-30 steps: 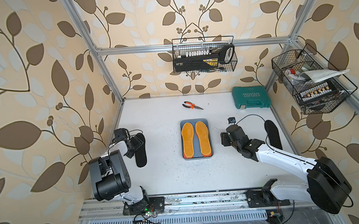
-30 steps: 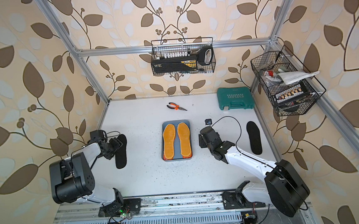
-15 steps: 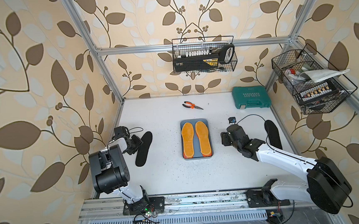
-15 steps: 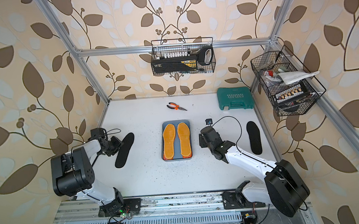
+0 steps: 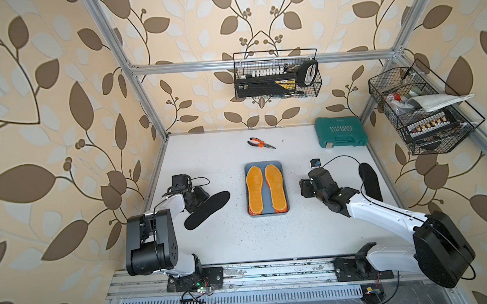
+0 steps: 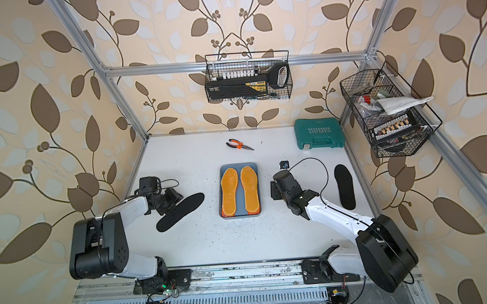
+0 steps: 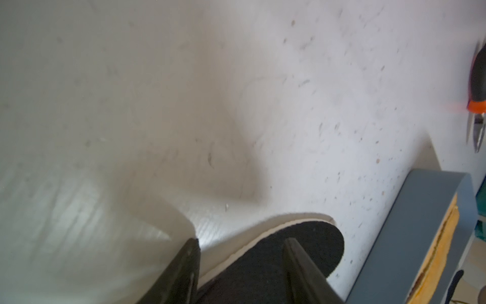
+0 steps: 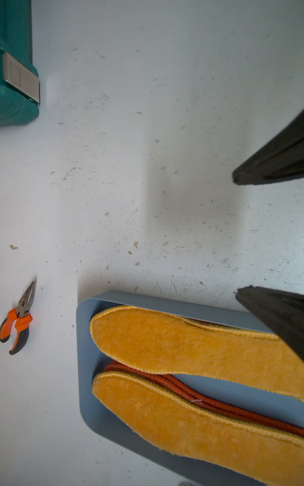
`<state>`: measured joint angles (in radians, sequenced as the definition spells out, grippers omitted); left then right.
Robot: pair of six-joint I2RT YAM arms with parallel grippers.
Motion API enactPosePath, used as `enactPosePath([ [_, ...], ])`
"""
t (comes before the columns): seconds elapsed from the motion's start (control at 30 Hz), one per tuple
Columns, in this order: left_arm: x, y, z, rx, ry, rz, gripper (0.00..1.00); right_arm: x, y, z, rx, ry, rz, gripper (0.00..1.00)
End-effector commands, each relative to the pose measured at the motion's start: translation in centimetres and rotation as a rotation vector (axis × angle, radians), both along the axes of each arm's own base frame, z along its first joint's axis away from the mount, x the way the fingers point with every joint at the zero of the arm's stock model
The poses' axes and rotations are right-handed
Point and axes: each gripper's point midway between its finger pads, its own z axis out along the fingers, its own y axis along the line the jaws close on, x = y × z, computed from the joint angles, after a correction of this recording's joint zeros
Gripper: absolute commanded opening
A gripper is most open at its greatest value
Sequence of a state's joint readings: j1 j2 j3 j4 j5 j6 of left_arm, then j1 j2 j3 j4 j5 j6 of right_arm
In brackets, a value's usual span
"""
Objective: Put the insoles into the storage box
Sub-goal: Move the insole to the center of the board.
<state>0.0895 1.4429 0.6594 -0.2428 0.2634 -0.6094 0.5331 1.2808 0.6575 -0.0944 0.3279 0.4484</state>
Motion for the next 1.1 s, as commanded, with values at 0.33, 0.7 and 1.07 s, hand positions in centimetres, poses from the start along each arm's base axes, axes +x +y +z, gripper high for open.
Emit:
enactPosePath([
  [0.33, -6.1, 7.0, 2.3, 0.222, 0.019, 0.363, 0.82, 0.6, 0.7, 0.4, 0.047, 0.013, 0.005, 0.64],
  [0.7, -6.5, 6.0, -0.3, 0.101, 0.109, 0.330, 0.97, 0.4, 0.5, 0.7, 0.063, 0.007, 0.004, 0.65],
  [1.07, -8.5, 0.6, -0.8, -0.046, 0.124, 0.270, 0.94, 0.4, 0.2, 0.9, 0.075, 0.003, -0.004, 0.65],
])
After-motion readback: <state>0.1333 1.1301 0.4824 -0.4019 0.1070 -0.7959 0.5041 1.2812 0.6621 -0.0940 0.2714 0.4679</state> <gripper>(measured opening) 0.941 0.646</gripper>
